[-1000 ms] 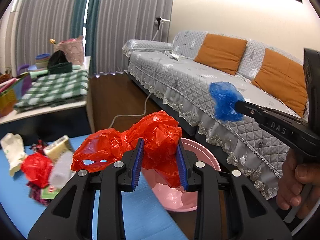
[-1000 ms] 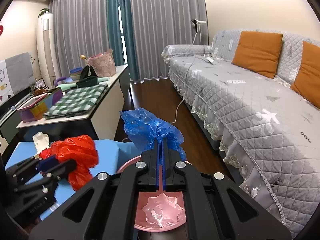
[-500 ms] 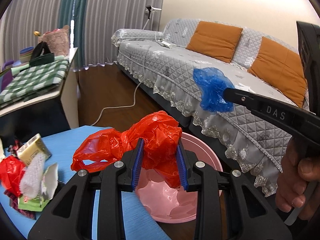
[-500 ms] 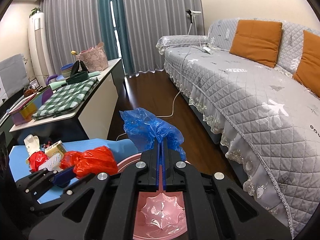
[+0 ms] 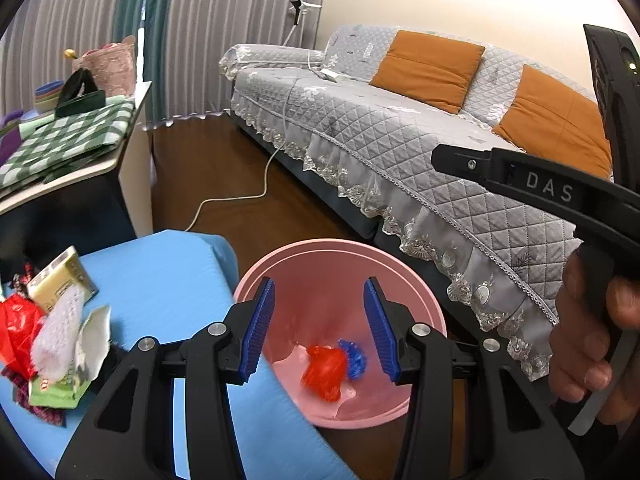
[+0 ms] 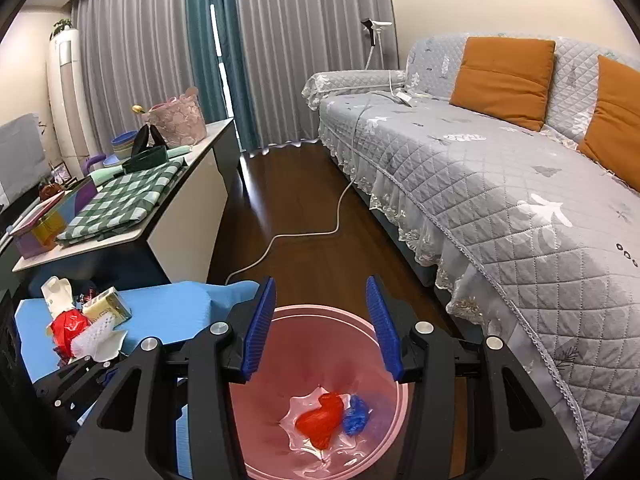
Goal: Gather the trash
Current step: 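Move both tools back toward the table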
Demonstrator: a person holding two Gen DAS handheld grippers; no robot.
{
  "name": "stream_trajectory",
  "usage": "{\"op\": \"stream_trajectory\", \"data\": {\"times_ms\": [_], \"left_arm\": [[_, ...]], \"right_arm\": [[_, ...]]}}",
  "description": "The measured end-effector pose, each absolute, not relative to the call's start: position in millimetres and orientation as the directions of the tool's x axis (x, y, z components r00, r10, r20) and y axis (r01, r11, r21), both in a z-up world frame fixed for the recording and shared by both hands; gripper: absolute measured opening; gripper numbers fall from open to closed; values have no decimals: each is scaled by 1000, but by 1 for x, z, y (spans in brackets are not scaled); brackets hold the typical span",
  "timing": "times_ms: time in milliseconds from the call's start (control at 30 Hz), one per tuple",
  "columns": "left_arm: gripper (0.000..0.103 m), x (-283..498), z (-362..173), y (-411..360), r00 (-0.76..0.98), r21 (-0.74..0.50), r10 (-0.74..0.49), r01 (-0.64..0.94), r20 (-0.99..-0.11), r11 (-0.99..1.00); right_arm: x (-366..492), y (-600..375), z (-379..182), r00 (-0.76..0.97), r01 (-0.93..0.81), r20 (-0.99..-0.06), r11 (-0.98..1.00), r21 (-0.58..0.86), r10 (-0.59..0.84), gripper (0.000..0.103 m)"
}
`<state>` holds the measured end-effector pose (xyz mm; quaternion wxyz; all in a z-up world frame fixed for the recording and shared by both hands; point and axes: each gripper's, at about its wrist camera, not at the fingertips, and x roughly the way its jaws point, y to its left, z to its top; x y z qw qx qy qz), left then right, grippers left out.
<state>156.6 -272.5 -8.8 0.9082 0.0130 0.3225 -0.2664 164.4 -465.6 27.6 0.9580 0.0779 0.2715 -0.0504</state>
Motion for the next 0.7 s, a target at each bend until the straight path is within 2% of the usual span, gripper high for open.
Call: {"op": "stream_trajectory", "data": {"times_ms": [100,300,533,700], "left_arm": [[47,154,-5,-264,657,-147,-463,478,-595,866],[55,139,9,-233,697,-137,-424,429,-578,893],[56,121,28,-187,739,-146,-378,361,-557,921],[56,104,46,-149,775,-132,-341,322,-532,938]], "right_arm": [[164,-460,29,853,125,-521,984,124,-42,48],[158,-444,35,866,84,-500,988,128,-8,48],[145,-416,47,881,24,-470,988,150,50,46],[130,-388,56,888,-47,-444,984,171,120,39]]}}
